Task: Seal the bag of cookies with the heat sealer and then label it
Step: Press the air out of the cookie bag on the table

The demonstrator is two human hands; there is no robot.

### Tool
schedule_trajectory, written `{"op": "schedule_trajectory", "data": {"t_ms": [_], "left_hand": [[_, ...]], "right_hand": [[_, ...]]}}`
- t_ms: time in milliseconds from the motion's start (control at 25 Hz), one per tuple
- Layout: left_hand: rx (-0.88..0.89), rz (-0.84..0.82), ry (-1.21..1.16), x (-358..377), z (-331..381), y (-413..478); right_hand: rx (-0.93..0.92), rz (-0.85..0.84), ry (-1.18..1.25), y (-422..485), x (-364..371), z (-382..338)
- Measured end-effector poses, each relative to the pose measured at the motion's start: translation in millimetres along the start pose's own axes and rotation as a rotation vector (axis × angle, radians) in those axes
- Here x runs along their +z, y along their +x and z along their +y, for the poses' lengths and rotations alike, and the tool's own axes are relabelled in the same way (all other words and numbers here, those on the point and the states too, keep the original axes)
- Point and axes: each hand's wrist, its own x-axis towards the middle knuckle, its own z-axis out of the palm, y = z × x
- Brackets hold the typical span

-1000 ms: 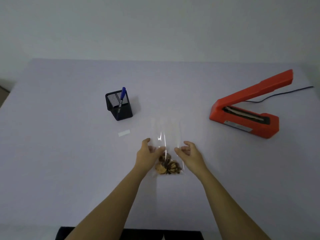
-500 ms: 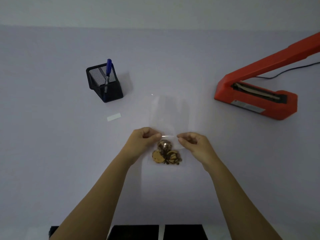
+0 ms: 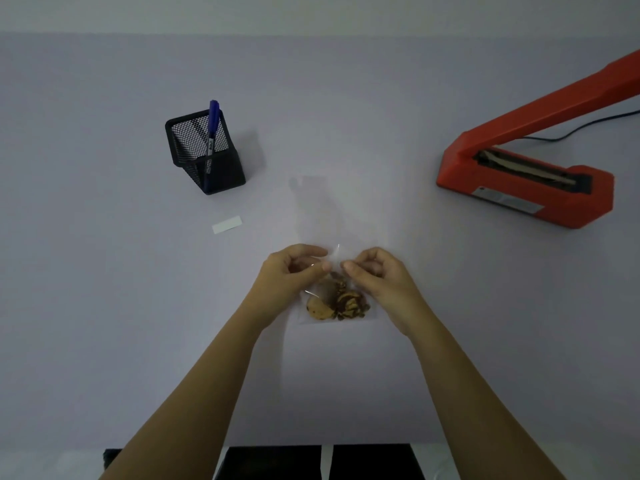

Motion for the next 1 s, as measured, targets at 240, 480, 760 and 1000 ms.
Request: {"op": "schedule_trajectory", "data": {"t_ms": [240,480,760,1000], "left_hand": [[0.02,-0.006,0.168,-7.3,-4.0,7.5],[0.022,0.109,0.053,5.0,-5.0,2.4],[0.084,0.362,0.208,20.7,-5.8,-2.1],[0.113,0.351,0.214,17.8,-11.4,-5.0]], "right_hand": [[-0.034,0.004,-0.113,3.2,-1.3,-5.0],[-0.037,-0.007,-0.076,6.9,5.9,-1.4],[-0.096,0.079,-0.02,8.3,17.0,1.5],[-0.084,0.106,0.036,6.0,16.7,3.1]]}}
